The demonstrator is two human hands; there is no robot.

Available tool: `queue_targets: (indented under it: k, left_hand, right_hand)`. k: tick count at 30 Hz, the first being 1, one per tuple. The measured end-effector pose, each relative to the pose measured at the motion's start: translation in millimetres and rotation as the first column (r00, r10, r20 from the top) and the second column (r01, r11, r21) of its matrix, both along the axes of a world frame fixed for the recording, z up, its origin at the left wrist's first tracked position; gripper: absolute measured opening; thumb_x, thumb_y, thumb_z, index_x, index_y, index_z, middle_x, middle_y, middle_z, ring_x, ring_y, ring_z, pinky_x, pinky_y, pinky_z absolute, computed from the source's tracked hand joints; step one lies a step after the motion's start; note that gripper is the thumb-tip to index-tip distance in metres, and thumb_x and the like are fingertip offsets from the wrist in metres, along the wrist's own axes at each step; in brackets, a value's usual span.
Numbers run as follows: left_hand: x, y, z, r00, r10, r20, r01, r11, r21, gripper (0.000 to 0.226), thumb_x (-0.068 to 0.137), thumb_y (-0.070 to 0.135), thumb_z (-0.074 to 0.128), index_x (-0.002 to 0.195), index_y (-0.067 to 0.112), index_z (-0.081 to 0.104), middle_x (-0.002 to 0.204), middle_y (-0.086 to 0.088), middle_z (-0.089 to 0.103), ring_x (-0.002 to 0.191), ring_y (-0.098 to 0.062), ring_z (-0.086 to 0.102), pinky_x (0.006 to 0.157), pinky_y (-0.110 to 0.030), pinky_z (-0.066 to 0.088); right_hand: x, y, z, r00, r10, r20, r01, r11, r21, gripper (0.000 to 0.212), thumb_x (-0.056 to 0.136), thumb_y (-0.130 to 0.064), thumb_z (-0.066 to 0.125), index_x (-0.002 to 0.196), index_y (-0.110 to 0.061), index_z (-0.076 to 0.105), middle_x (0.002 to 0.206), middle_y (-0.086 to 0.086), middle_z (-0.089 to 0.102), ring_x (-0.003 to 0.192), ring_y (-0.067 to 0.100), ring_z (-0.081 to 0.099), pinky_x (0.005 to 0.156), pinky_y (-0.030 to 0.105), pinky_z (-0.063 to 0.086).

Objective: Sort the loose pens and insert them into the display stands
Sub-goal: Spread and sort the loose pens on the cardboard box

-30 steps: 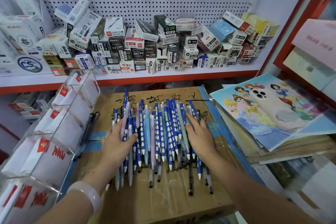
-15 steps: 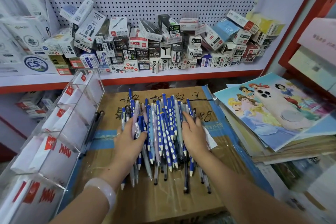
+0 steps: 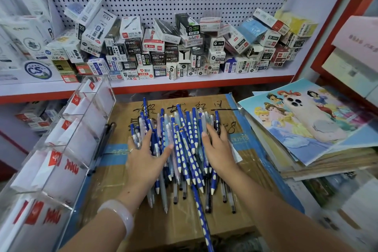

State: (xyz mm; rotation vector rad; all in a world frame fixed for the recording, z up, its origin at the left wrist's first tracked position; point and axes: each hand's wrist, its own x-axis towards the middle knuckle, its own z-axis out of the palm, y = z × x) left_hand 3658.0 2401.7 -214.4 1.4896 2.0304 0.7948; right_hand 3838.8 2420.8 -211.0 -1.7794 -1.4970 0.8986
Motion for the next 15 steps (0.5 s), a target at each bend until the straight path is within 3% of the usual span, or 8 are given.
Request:
queue_targets:
  k: [6, 11, 15]
  left_hand:
    - [0.3, 1.4, -1.5, 1.000, -0.014, 0.009, 0.014, 1.000, 0.015, 0.081, 0.074, 0.067, 0.054, 0.144, 0.037, 0.026, 0.156, -0.011, 0.001, 0.141, -0.035, 0.018, 0.109, -0.049, 0.029]
    - [-2.9, 0.0, 0.8, 0.997, -0.023, 0.075, 0.022, 1.000, 0.008, 0.085, 0.069, 0.070, 0.053, 0.143, 0.040, 0.025, 0.157, -0.008, 0.001, 0.141, -0.034, 0.018, 0.108, -0.049, 0.029]
    - [-4.8, -1.1, 2.7, 0.994, -0.038, 0.098, 0.038, 0.999, 0.003, 0.085, 0.069, 0.069, 0.053, 0.144, 0.041, 0.023, 0.157, -0.007, 0.000, 0.142, -0.034, 0.014, 0.109, -0.051, 0.026]
  right_hand:
    - [-1.6, 1.5, -4.2, 0.994, 0.028, 0.102, -0.027, 1.000, -0.004, 0.046, 0.099, -0.045, 0.026, 0.145, -0.042, 0.022, 0.158, 0.004, -0.003, 0.145, 0.028, 0.005, 0.114, 0.044, 0.016]
    - [-1.9, 2.9, -0.4, 0.995, 0.027, 0.091, -0.024, 0.999, -0.038, 0.050, 0.099, -0.047, 0.025, 0.147, -0.041, 0.014, 0.158, 0.005, -0.006, 0.145, 0.029, -0.001, 0.116, 0.047, 0.008]
    - [4.8, -3.2, 5.6, 0.976, 0.043, 0.215, -0.033, 0.998, -0.049, 0.049, 0.099, -0.048, 0.021, 0.147, -0.043, 0.011, 0.158, 0.006, -0.007, 0.145, 0.031, -0.004, 0.116, 0.047, 0.002]
